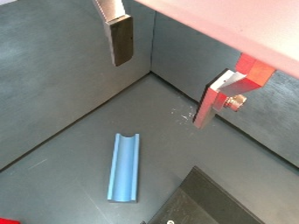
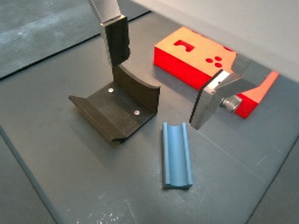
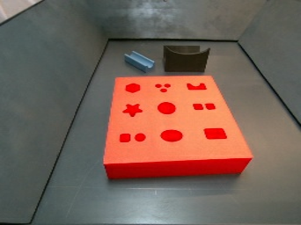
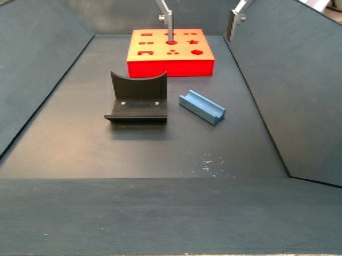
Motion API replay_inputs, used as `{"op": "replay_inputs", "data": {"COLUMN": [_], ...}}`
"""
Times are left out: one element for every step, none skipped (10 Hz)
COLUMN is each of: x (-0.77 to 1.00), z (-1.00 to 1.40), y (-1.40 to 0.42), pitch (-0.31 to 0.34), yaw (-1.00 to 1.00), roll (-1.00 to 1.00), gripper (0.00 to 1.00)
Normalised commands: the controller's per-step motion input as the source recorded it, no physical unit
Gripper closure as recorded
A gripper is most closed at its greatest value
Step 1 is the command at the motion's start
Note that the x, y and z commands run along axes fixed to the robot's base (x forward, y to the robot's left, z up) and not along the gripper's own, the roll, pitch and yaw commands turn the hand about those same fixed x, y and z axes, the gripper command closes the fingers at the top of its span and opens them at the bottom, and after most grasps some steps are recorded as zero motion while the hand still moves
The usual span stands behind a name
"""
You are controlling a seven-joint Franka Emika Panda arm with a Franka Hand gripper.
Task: Pick up the arch object. Move up. Place the arch object on the fixture. Regrasp the arch object. Move to above the board. Insert the arch object.
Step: Pick up the arch object.
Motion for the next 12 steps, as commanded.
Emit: {"op": "replay_inputs", "data": {"x": [-0.02, 0.0, -0.47, -0.27, -0.13, -0.06, -0.06, -0.04, -0.03, -0.03, -0.03, 0.08], "z": [-0.08, -0.02, -0.29, -0.39, -0.41, -0.43, -0.44, -0.46, -0.46, -0.46, -0.45, -0.57], "y": [0.0, -0.04, -0.18, -0.44, -0.26, -0.21, -0.2, -0.18, -0.17, -0.18, -0.2, -0.27], "pitch": [-0.013, 0.0, -0.027, 0.07, 0.087, 0.076, 0.083, 0.091, 0.093, 0.093, 0.094, 0.141], "yaw": [0.0, 0.0, 0.06, 0.49, 0.69, 0.76, 0.77, 0.8, 0.81, 0.79, 0.77, 0.71], "roll": [0.0, 0.0, -0.12, -0.02, -0.04, -0.04, -0.04, -0.04, -0.04, -0.05, -0.05, -0.11], "gripper": [0.0, 0.0, 0.0, 0.0, 0.0, 0.0, 0.0, 0.0, 0.0, 0.0, 0.0, 0.0]}}
